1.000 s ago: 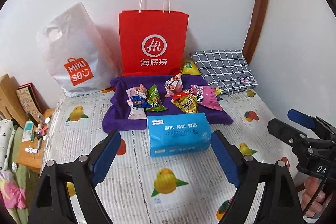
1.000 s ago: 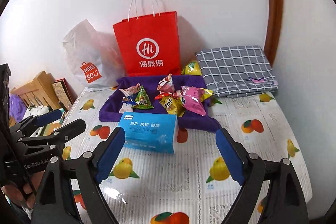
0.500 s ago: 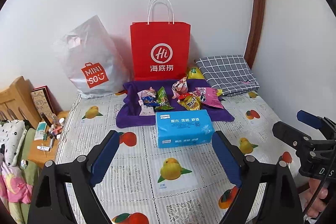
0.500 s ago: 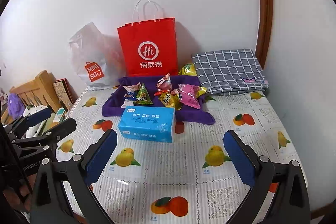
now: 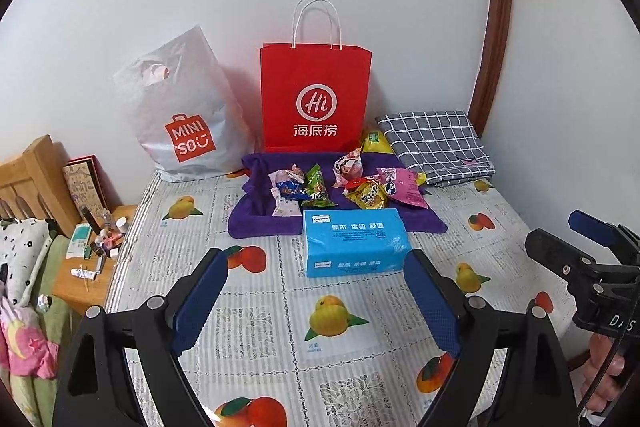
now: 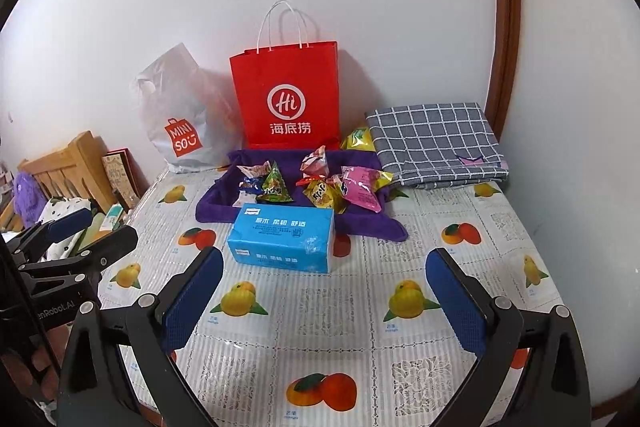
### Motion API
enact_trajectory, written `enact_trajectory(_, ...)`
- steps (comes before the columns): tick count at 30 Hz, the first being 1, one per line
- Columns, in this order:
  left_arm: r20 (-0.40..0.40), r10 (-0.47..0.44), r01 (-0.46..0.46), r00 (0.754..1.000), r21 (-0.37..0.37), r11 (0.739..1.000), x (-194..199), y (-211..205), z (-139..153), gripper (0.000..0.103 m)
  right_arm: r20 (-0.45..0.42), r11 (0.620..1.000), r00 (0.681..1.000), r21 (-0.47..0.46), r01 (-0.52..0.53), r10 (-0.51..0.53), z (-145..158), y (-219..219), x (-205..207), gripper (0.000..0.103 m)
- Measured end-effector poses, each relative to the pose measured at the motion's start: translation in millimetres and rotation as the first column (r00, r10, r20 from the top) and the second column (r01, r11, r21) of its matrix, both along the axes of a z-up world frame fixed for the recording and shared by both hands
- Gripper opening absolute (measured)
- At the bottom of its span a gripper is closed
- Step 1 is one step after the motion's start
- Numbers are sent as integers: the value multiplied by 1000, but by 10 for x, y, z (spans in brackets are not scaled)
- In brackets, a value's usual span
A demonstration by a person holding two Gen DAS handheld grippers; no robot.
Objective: Organize snacks
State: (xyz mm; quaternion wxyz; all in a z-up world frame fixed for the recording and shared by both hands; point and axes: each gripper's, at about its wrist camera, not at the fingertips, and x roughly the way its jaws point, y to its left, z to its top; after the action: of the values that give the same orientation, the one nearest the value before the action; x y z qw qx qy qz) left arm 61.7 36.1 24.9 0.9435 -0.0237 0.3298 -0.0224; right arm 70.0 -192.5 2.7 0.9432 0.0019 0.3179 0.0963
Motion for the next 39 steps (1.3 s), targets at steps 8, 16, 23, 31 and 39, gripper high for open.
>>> enact_trajectory(8, -2, 2, -2, 1000, -2, 1000, -5, 13, -4, 89, 12, 1000, 1000, -5, -4, 4, 37, 26, -56, 100)
enact_trajectory(16, 0, -1, 1, 1000, 2, 1000, -15, 4, -5, 89, 13, 1000, 1000, -3, -2, 2, 38, 28, -71, 100)
enact_trajectory(23, -1, -3, 3, 1000, 0, 1000, -14, -4, -12, 89, 12, 1000, 1000, 7, -1, 1, 52, 7, -83, 100)
enact_trajectory(31, -3, -1, 1, 1000, -1, 1000, -7, -7, -19, 89, 13, 1000, 1000, 5, 0, 0, 46, 0, -83, 100)
enact_trajectory(39, -3, 0, 0, 1000, 0, 1000, -3, -9, -32, 89, 12, 1000, 1000, 6, -1, 1, 42, -5, -75, 100)
